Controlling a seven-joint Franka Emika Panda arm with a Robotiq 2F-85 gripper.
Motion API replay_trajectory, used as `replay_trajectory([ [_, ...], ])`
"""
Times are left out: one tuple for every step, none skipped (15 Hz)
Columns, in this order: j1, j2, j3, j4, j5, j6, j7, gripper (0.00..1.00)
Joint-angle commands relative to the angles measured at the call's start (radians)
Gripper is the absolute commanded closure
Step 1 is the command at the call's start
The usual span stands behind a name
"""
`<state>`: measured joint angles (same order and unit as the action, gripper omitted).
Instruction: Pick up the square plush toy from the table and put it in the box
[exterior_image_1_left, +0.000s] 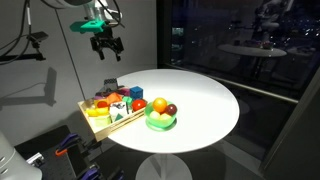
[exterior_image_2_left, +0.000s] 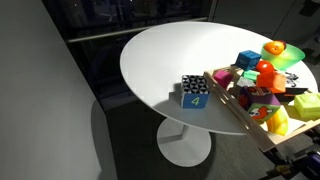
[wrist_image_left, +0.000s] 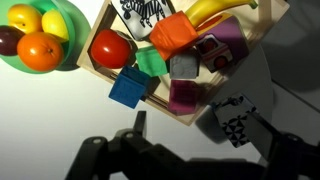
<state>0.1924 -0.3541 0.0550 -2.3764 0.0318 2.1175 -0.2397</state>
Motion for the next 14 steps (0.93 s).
replay_trajectory([
  [0.020, 0.078, 0.018, 0.086, -0.004, -0.042, -0.108, 0.00],
  [0.025, 0.094, 0.028, 0.098, -0.012, -0.043, -0.127, 0.00],
  [0.032, 0.111, 0.038, 0.108, -0.016, -0.043, -0.148, 0.00],
  [0.037, 0.127, 0.050, 0.117, -0.022, -0.044, -0.165, 0.00],
  [0.042, 0.142, 0.059, 0.125, -0.024, -0.046, -0.188, 0.00],
  [0.047, 0.157, 0.069, 0.132, -0.026, -0.045, -0.204, 0.00],
  [0.052, 0.172, 0.077, 0.139, -0.025, -0.044, -0.220, 0.00],
  [0.057, 0.188, 0.084, 0.147, -0.020, -0.045, -0.239, 0.00],
  [0.061, 0.205, 0.089, 0.155, -0.013, -0.048, -0.262, 0.00],
  [0.063, 0.219, 0.094, 0.161, -0.010, -0.049, -0.284, 0.00],
  [0.065, 0.232, 0.099, 0.166, -0.010, -0.048, -0.303, 0.00],
  [0.066, 0.245, 0.103, 0.170, -0.010, -0.047, -0.326, 0.00],
  [0.066, 0.259, 0.108, 0.176, -0.011, -0.048, -0.345, 0.00],
  [0.065, 0.270, 0.112, 0.179, -0.015, -0.047, -0.356, 0.00],
])
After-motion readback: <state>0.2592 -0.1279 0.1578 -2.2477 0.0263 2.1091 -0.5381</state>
